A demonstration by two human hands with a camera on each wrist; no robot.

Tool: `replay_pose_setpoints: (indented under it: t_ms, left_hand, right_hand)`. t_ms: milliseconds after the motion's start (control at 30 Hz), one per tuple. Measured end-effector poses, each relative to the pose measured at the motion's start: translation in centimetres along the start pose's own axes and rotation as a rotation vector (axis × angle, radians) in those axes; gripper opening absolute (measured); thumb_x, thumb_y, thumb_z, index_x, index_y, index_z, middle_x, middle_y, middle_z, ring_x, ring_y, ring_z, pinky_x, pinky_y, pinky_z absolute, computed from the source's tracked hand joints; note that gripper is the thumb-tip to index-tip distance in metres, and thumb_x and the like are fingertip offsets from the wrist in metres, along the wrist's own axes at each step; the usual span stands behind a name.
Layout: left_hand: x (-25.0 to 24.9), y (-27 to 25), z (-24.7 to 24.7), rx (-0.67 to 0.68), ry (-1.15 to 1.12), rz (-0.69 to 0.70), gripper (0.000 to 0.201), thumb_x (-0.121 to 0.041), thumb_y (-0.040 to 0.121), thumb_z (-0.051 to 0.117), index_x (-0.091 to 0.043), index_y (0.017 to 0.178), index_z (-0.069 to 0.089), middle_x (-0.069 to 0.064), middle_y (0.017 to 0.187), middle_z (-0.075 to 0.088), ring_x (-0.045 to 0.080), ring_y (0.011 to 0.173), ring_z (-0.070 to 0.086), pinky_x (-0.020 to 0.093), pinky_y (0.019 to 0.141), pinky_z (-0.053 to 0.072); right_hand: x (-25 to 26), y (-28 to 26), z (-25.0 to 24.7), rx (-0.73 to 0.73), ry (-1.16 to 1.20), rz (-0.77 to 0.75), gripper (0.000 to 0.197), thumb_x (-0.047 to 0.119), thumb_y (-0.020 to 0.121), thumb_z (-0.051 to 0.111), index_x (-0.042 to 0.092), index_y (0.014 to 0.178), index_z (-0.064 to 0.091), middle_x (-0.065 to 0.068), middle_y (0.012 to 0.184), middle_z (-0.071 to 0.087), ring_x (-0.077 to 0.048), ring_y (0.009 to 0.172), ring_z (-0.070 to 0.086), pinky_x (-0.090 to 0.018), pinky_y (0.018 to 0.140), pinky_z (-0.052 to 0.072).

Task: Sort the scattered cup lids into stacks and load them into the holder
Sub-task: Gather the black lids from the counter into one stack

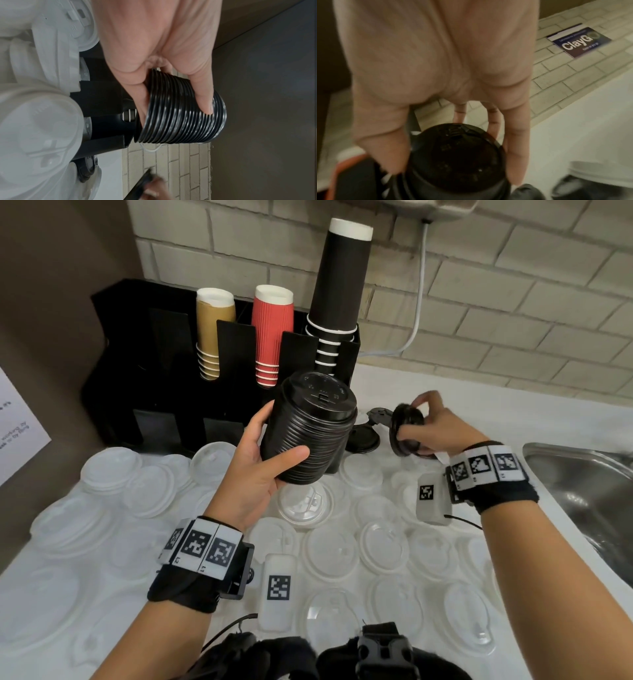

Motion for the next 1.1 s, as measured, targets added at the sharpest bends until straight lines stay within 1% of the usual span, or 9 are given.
replay_pose_setpoints:
  t_ms: [100,167,300,467,633,767,867,967,1100]
  left_hand:
    - [0.1,-0.1,0.0,-0.002,0.0,-0.002,0.072,-0.009,0.069,0.069,-0.033,0.133,0.046,-0.007,0.123,0.065,0.015,0.116,0.063,0.029,0.082,0.056]
    - [0.2,-0.2,0.1,-0.003,0.004,-0.001,0.071,-0.009,0.071,0.07,-0.033,0.133,0.046,-0.007,0.123,0.065,0.015,0.116,0.063,0.028,0.081,0.056]
    - [0.3,-0.1,0.1,-0.006,0.012,-0.001,0.075,-0.013,0.067,0.078,-0.034,0.133,0.047,-0.008,0.122,0.065,0.014,0.115,0.063,0.028,0.08,0.056]
    - [0.6,-0.1,0.0,0.017,0.021,0.005,0.069,-0.008,0.072,0.072,-0.038,0.13,0.049,-0.009,0.121,0.066,0.012,0.113,0.064,0.027,0.078,0.056]
    - [0.6,-0.3,0.5,0.076,0.051,-0.01,0.072,-0.014,0.068,0.078,-0.041,0.128,0.051,-0.009,0.118,0.068,0.014,0.113,0.064,0.028,0.079,0.056]
    - [0.6,-0.4,0.6,0.075,0.048,-0.013,0.074,-0.016,0.065,0.08,-0.042,0.128,0.051,-0.008,0.119,0.067,0.015,0.114,0.063,0.029,0.08,0.055]
    - [0.8,-0.4,0.5,0.069,0.045,-0.016,0.073,-0.008,0.07,0.077,-0.042,0.128,0.052,-0.007,0.12,0.067,0.016,0.115,0.063,0.029,0.08,0.056]
    - [0.8,-0.5,0.4,0.062,0.045,-0.018,0.073,-0.01,0.067,0.08,-0.044,0.126,0.054,-0.004,0.122,0.066,0.017,0.116,0.063,0.03,0.08,0.056]
    - [0.8,-0.6,0.3,0.056,0.046,-0.022,0.071,-0.009,0.07,0.077,-0.043,0.128,0.053,-0.003,0.123,0.066,0.018,0.116,0.063,0.029,0.08,0.056]
  right_hand:
    - [4.9,-2.6,-0.4,0.077,0.379,-0.221,0.047,0.009,0.074,0.071,0.035,0.102,0.044,-0.006,0.101,0.052,-0.022,0.088,0.062,-0.044,0.08,0.059]
    - [8.3,-4.8,-0.1,0.189,0.449,-0.365,0.05,0.016,0.066,0.072,0.04,0.101,0.046,-0.005,0.107,0.051,-0.017,0.084,0.065,-0.036,0.076,0.058]
    - [13.0,-8.0,0.3,0.263,0.368,-0.558,0.058,0.018,0.065,0.075,0.037,0.11,0.044,-0.001,0.113,0.051,-0.013,0.088,0.062,-0.023,0.07,0.051]
    - [16.2,-9.7,2.0,0.254,0.137,-0.705,0.056,0.001,0.079,0.071,0.024,0.123,0.047,0.034,0.102,0.05,0.009,0.091,0.051,-0.008,0.072,0.043]
    - [16.9,-9.2,2.8,0.237,0.027,-0.697,0.066,0.002,0.078,0.067,0.032,0.134,0.049,0.008,0.113,0.051,0.004,0.091,0.048,-0.004,0.068,0.04]
    - [16.9,-9.2,3.3,0.27,0.023,-0.697,0.073,0.004,0.076,0.068,0.033,0.139,0.044,0.003,0.115,0.052,-0.013,0.095,0.052,-0.007,0.066,0.043]
    - [17.0,-9.3,3.5,0.277,0.027,-0.705,0.075,0.009,0.074,0.069,0.034,0.14,0.043,-0.001,0.119,0.051,-0.011,0.096,0.052,-0.007,0.065,0.043]
    - [17.3,-9.5,3.5,0.277,-0.005,-0.728,0.077,0.003,0.074,0.07,0.031,0.141,0.042,-0.001,0.121,0.05,-0.009,0.099,0.051,-0.007,0.067,0.043]
    - [17.9,-10.3,3.4,0.275,-0.062,-0.772,0.079,0.013,0.069,0.07,0.03,0.14,0.041,0.004,0.12,0.05,0.009,0.1,0.047,-0.003,0.073,0.037]
Point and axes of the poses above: each hand's wrist, its own y-axis towards the middle knuckle, its own z-axis out of the palm, x = y × z, the point moved 9 cm from there along y, towards the middle knuckle
